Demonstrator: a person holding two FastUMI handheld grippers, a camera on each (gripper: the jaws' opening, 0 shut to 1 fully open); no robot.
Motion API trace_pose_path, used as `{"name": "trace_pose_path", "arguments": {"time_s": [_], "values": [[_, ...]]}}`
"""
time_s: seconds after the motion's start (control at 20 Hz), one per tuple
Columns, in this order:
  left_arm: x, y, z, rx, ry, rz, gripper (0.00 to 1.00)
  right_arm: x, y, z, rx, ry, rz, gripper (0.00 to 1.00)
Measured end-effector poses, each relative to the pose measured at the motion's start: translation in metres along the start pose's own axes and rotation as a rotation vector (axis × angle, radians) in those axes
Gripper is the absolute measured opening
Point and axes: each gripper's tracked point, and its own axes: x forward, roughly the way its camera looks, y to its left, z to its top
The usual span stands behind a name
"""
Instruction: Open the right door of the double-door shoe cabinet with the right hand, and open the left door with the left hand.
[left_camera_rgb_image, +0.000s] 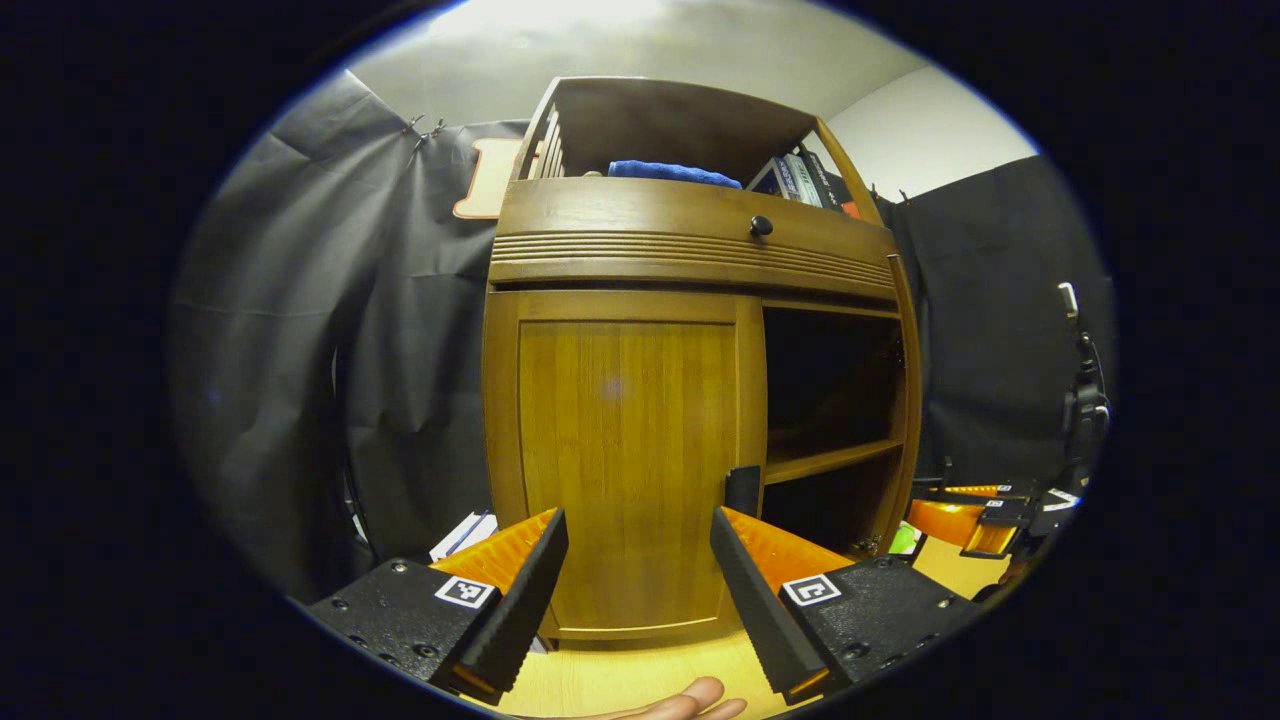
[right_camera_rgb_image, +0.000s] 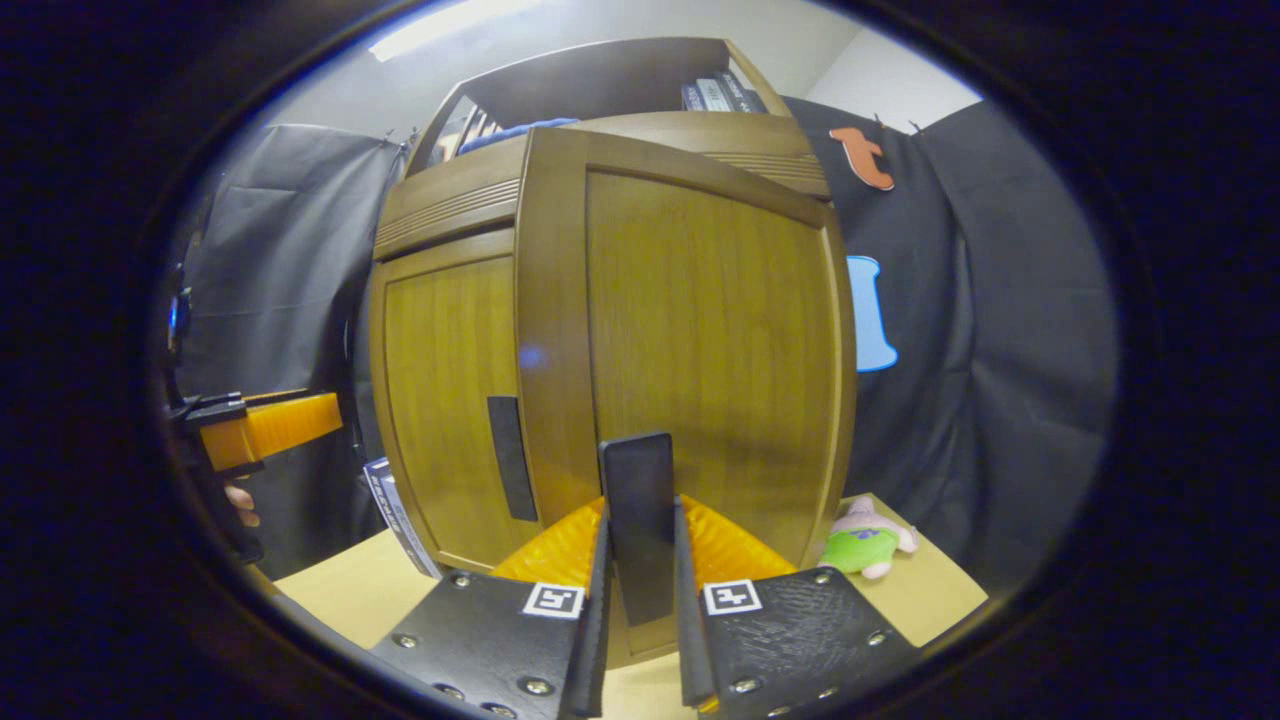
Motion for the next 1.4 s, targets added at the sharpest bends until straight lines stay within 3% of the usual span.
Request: {"name": "trace_pose_path", "arguments": {"time_s": [0.95,1.4], "values": [[-0.001,-0.012,-0.005,0.018,0.011,-0.001,0.88,-0.059,-0.065,0.003,0.018,0.004,-0.097,0.29],[0.002,-0.039,-0.016,0.048,0.027,-0.035,0.9,-0.081,-0.105,0.005,-0.113,0.001,-0.22,0.29]]}}
